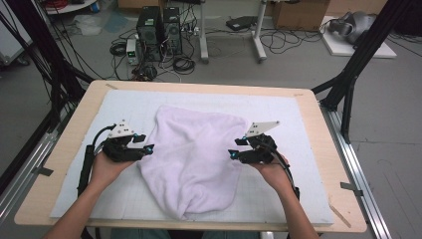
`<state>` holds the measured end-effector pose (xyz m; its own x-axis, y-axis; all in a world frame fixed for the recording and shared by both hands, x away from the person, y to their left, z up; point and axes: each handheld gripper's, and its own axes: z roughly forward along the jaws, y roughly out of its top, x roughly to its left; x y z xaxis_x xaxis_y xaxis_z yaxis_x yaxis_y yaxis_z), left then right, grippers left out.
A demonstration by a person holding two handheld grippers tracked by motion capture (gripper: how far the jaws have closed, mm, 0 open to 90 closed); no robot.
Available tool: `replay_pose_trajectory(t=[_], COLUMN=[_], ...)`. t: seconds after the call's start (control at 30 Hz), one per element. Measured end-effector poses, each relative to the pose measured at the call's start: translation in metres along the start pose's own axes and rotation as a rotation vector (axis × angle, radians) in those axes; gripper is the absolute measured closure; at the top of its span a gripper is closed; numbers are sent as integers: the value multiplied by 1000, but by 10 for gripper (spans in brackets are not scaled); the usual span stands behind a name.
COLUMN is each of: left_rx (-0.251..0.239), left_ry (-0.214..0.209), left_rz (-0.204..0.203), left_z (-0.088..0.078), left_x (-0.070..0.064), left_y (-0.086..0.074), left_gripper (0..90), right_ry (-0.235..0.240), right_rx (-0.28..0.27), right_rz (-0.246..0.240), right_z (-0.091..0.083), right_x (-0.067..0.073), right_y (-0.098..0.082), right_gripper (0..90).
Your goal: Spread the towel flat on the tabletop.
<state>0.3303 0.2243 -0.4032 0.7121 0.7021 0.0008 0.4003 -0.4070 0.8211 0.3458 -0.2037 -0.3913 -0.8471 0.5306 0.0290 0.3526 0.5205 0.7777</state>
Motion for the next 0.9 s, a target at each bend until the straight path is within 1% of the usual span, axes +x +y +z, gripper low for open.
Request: replay_pose_trajectory(t=[0.03,0.07,0.1,0.13,0.2,0.23,0.27,0.3,0.33,0.37,0.4,0.43,0.47,0.5,0.57,0.6,0.67,0.7,0.73,0.77,0.8,0.83,0.87,0.9], left_rx=[-3,-7,-10,-15,-17,-15,0,4,-3,-4,-4,-1,-4,-5,6,17,40,58,76,83,77,78,78,74], left_ry=[0,-6,-13,-14,-28,-32,-36,-35,-42,-41,-39,-43,-49,-63,-68,-72,-90,-92,-87,-86,-85,-91,-99,-99], left_rz=[3,4,2,1,3,14,23,33,41,50,52,58,56,56,62,59,56,61,73,84,92,99,103,105], left_z=[-1,-4,-6,-7,-10,-12,-12,-12,-14,-15,-15,-16,-16,-16,-16,-15,-12,-10,-8,-7,-6,-6,-5,-5], left_x=[-2,-5,-8,-10,-16,-19,-22,-26,-29,-33,-36,-40,-42,-45,-46,-46,-45,-45,-45,-46,-47,-47,-47,-48], left_y=[-2,-6,-9,-12,-19,-22,-24,-26,-27,-29,-30,-32,-34,-37,-42,-47,-52,-54,-55,-56,-56,-56,-56,-55], left_gripper=[448,445,440,434,429,429,429,424,411,410,391,353,338,340,347,358,414,446,471,480,492,519,559,593], right_ry=[15,26,30,36,52,55,63,68,70,79,84,82,89,93,99,103,106,105,112,115,103,89,89,96], right_rx=[15,31,12,-9,-4,-7,-5,5,12,15,17,16,18,26,38,43,63,77,89,105,113,96,92,93], right_rz=[3,7,-5,-6,-3,-14,-13,-17,-24,-22,-15,-20,-20,-17,-27,-28,-39,-45,-49,-52,-65,-81,-79,-72], right_z=[0,-1,-3,-4,-4,-4,-3,-1,0,1,3,3,5,5,7,7,9,11,13,16,19,19,19,19], right_x=[4,7,12,17,26,30,34,38,42,45,47,49,51,52,57,58,61,63,63,65,66,68,67,67], right_y=[-2,-3,-6,-10,-16,-19,-23,-26,-28,-31,-33,-35,-37,-38,-41,-42,-46,-49,-51,-53,-54,-55,-55,-55], right_gripper=[446,441,449,450,446,446,446,445,445,439,429,426,426,426,426,432,445,461,489,524,547,587,643,688])
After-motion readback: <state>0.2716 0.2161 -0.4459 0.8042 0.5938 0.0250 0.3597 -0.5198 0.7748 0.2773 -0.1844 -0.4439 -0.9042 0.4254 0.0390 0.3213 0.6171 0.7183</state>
